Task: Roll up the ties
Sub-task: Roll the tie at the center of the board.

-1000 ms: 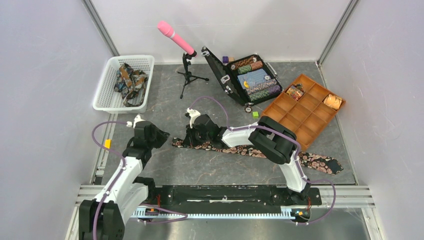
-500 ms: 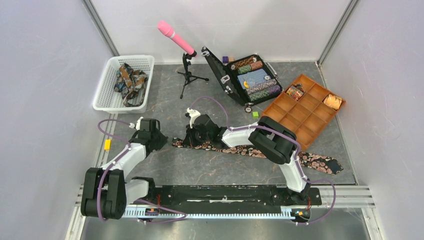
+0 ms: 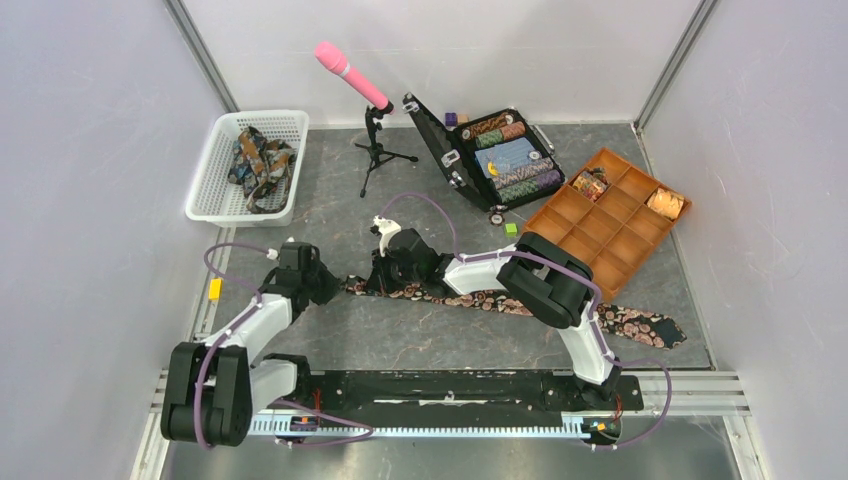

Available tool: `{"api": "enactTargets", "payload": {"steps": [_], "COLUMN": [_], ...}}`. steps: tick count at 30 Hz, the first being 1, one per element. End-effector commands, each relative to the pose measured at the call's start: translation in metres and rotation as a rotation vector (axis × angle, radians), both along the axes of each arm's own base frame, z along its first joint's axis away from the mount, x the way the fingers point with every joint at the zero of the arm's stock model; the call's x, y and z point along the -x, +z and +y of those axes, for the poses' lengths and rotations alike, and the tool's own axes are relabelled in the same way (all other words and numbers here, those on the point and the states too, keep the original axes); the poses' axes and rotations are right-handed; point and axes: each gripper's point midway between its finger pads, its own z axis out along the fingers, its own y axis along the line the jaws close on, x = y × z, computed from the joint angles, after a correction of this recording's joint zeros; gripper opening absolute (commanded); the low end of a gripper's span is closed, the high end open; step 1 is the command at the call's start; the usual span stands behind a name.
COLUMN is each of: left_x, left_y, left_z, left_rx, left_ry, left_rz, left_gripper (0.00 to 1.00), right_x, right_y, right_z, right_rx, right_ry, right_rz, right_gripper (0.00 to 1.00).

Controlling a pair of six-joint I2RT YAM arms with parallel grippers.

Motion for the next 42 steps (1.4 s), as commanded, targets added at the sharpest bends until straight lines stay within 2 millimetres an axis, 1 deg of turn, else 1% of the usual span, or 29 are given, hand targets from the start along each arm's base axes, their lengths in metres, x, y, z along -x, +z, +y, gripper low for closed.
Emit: {"api": "enactTargets", "payload": {"steps": [1,6,13,16,23,29,33,34,42], "left_x": [0.014,0.013,0.004,-0.001,-0.007,-0.008,-0.005,-0.008,-0.001], "left_y": [0.001,0.008,0.008,0.013,0.03,0.041,0.041,0.045,0.043], "left_z": [-0.002,-0.001,-0.01,-0.015,-0.022,-0.03,-0.037,-0.039,-0.048], "left_rx": [-0.01,-0.014,0.024,0.042,0.071,0.111,0.151,0.157,0.196], "left_ry": [-0.05,-0.048,-0.089,-0.108,-0.138,-0.166,-0.19,-0.198,-0.238], "left_rz": [0.005,-0.015,-0.053,-0.078,-0.152,-0.196,-0.198,-0.224,-0.222], "left_gripper": [0.02,0.02,0.02,0.02,0.02,0.02,0.02,0.02,0.02], "right_x": [-0.002,-0.001,-0.001,-0.001,0.0,0.0,0.0,0.0,0.001], "right_y": [-0.005,-0.008,-0.009,-0.009,-0.009,-0.01,-0.01,-0.01,-0.01], "right_z": [-0.001,-0.002,-0.003,-0.003,-0.003,-0.004,-0.004,-0.004,-0.004], "right_rx": [0.006,0.01,0.012,0.011,0.011,0.01,0.007,0.007,0.006], "right_ry": [-0.009,-0.01,-0.012,-0.012,-0.011,-0.012,-0.013,-0.013,-0.014], "right_rz": [-0.003,0.001,0.002,0.003,0.005,0.005,0.006,0.007,0.009], "right_gripper": [0.0,0.0,0.0,0.0,0.0,0.0,0.0,0.0,0.0]}}
